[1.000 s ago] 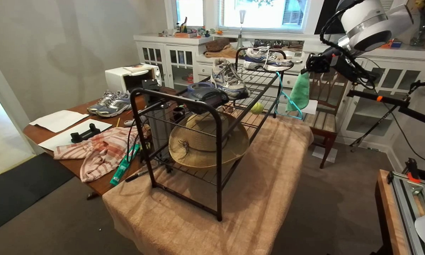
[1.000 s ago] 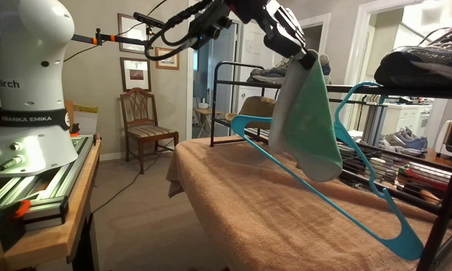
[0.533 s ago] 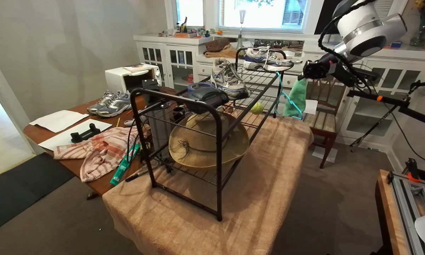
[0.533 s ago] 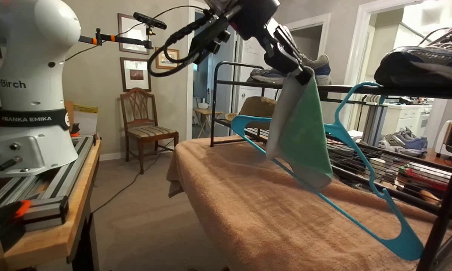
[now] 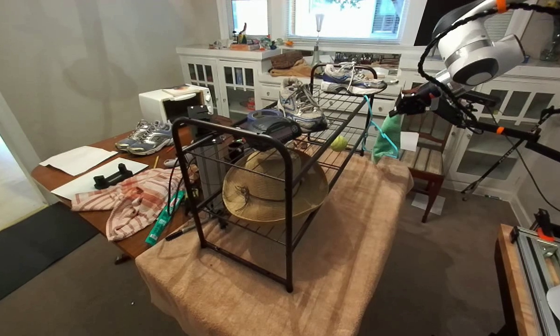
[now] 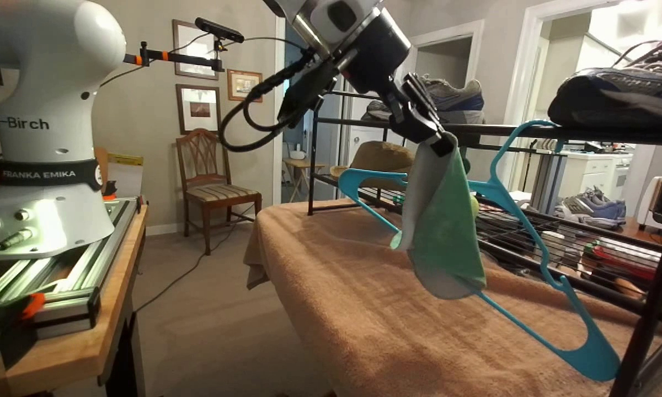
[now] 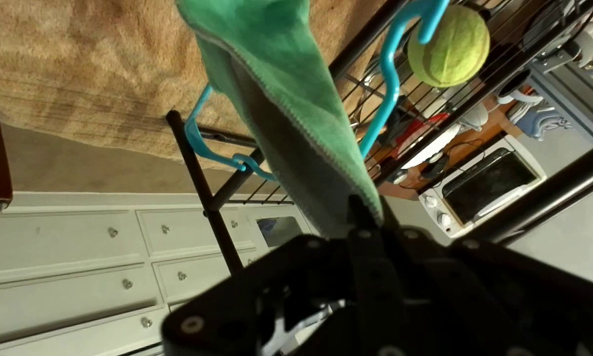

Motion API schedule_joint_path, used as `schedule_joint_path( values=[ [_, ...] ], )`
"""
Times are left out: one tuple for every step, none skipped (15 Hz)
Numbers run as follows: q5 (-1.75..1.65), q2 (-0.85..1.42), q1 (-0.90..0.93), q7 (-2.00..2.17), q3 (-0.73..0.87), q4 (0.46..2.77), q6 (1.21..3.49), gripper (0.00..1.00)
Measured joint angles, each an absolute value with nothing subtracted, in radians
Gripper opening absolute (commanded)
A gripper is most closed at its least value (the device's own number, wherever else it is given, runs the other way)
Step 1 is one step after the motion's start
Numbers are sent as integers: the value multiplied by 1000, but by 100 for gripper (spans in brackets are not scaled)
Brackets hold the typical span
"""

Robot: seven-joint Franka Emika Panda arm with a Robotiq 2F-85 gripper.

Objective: Move the green cloth to the right

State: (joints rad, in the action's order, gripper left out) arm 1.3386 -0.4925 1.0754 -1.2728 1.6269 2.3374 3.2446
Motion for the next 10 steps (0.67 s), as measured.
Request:
schedule_joint_path(
  values=[
    [1338, -507, 1095, -1280, 1648, 2337, 3247, 1],
    [1337, -518, 1116, -1284, 1671, 2337, 3248, 1],
    [1336, -525, 1135, -1285, 1693, 2338, 3249, 1],
    [1334, -528, 1153, -1286, 1714, 2338, 3251, 1],
    [1334, -529, 1171, -1286, 1733, 2338, 3251, 1],
    [1333, -529, 1188, -1286, 1751, 2338, 3252, 1],
    [1333, -528, 1206, -1286, 1771, 2340, 3252, 1],
    [1332, -526, 1226, -1286, 1794, 2342, 3253, 1],
    [1332, -524, 1247, -1286, 1818, 2344, 3254, 1],
    [1332, -521, 1268, -1286, 1843, 2345, 3258, 1]
  ],
)
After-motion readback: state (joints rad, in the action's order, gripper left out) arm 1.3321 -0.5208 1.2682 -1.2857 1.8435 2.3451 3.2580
